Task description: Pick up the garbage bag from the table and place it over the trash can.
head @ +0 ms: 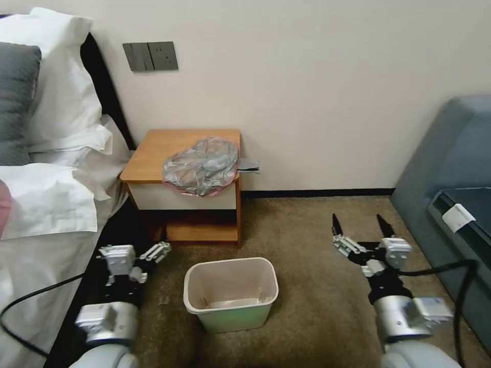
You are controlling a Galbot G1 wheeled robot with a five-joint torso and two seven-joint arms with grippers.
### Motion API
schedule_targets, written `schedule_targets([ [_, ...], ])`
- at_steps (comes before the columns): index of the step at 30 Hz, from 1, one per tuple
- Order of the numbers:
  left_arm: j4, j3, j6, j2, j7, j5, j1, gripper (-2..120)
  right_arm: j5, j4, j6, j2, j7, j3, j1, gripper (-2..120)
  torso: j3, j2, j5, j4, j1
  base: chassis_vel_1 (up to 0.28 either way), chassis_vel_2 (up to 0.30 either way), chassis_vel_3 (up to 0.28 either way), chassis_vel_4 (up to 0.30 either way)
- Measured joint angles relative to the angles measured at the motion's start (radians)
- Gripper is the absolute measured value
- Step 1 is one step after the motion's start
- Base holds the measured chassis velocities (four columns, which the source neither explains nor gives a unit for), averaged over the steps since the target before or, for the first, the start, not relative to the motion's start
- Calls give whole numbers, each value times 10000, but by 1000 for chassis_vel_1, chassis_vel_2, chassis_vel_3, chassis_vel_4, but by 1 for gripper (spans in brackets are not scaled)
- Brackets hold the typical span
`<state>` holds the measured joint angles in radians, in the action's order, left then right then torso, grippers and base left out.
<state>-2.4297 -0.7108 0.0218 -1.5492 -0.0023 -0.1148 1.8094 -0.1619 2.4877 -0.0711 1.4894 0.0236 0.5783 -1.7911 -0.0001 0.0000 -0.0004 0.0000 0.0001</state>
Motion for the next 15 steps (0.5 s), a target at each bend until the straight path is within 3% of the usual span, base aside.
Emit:
schedule_targets([
  [4, -721, -334, 52, -99, -7, -240, 523, 100, -111, 222, -58, -8, 20, 21, -164, 100, 0, 0, 8, -1, -1, 0, 0, 0, 0],
  [6, -787, -532, 553, 260, -8, -452, 848, 100, -116, 227, -63, -11, 25, 23, -170, 100, 0, 0, 3, 0, -1, 0, 0, 0, 0],
  [9, -798, -578, 706, 559, -8, -525, 944, 100, -266, 227, -151, -52, 76, 19, -172, 100, 0, 0, 2, -2, 0, 0, 0, 0, 0],
  [15, -786, -474, 703, 758, -44, -544, 970, 100, -2269, 187, -1391, -755, 809, -212, 190, 100, 0, 0, 4, 0, -1, 0, 0, 0, 0],
])
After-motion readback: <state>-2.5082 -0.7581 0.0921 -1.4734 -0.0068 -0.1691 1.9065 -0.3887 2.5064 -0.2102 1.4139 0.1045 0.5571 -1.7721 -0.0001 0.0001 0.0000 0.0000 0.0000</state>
